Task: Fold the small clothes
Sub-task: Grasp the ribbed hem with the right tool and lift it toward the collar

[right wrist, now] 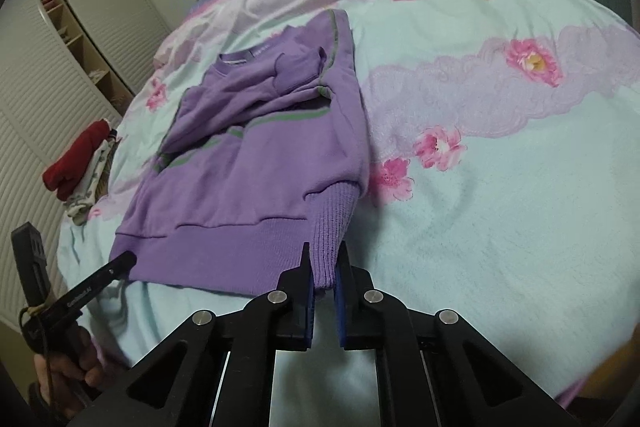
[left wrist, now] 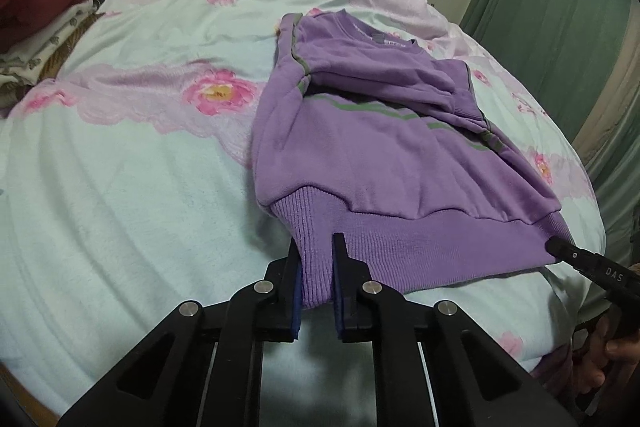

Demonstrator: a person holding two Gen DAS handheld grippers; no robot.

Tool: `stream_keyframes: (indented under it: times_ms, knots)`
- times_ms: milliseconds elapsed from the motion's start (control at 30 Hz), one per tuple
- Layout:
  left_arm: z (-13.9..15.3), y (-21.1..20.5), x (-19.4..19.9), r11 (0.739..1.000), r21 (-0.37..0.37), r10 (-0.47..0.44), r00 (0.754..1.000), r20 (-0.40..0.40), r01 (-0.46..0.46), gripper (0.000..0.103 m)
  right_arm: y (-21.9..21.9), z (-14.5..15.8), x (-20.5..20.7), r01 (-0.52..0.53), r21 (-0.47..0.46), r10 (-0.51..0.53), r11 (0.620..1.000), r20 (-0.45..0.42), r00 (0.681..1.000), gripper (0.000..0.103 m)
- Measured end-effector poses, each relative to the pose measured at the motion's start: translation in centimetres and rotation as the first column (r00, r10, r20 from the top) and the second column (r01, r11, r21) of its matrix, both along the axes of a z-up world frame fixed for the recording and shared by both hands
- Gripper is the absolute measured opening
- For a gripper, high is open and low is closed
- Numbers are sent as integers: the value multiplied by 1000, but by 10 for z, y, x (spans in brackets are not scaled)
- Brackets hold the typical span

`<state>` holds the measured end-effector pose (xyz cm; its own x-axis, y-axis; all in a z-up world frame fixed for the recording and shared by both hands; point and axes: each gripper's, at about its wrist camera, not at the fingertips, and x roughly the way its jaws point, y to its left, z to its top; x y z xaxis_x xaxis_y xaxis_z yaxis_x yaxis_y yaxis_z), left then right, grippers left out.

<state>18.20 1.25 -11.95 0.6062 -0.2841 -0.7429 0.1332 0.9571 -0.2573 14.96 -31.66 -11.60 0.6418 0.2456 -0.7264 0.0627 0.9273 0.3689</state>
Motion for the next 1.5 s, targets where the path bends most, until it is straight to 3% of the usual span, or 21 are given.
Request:
stream_keyframes:
  times_ms: [267, 400, 467, 633, 833, 1033, 1200, 1400, 1500]
  knots:
    - [24, 8, -52, 999, 40, -24, 1000, 13, 23, 13, 2, 17, -45, -5, 20, 5, 1000, 19, 1000, 8]
    - [22, 14, -64, 999, 50, -18, 1000, 11, 17, 13, 9, 20, -64, -27, 6, 27, 1000, 34, 999, 8]
    - [27, 17, -63, 1000, 26, -6, 1000, 25, 6, 13, 10, 24, -69, -23, 4, 23, 1000, 63, 998, 8]
    - [68, 16, -45, 1000, -5, 4, 988, 158, -3, 13, 7, 64, -62, 1, 19, -5, 1000, 220, 975, 8]
    - [104, 14, 18, 999, -48, 38, 959, 279, -25, 13, 2, 94, -8, 19, 53, -35, 998, 303, 952, 8]
    - [103, 11, 115, 991, -107, 101, 964, 247, -77, 13, 0, 103, 83, 52, 78, -73, 996, 292, 954, 8]
    - [80, 0, 190, 991, -78, 117, 978, 171, -105, 13, -13, 77, 170, 83, 136, -106, 987, 176, 979, 8]
    - [36, -12, 238, 995, -6, 101, 991, 84, -101, 15, -23, 31, 226, 113, 135, -120, 984, 45, 992, 9]
    - [25, -15, 242, 996, 16, 91, 993, 76, -92, 16, -24, 17, 236, 115, 128, -118, 985, 19, 993, 22]
